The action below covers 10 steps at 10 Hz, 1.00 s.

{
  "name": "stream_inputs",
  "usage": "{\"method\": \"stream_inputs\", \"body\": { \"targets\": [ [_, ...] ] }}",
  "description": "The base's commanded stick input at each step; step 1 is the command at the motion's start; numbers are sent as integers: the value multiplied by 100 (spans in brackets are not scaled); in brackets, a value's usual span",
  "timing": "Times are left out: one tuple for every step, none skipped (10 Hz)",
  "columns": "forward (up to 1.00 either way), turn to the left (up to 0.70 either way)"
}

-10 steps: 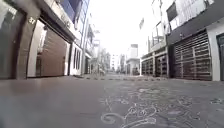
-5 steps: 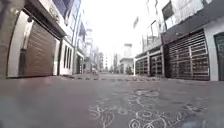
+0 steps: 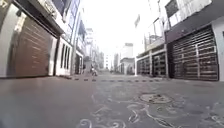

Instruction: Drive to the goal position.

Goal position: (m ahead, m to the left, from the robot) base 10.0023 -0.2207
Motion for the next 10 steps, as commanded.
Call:
{"method": "stream_inputs", "body": {
  "targets": [
    [100,0],
    [100,0],
    [100,0],
    [100,0],
    [100,0],
    [100,0],
    [100,0],
    [100,0],
    [100,0],
    [100,0]
  ]
}}
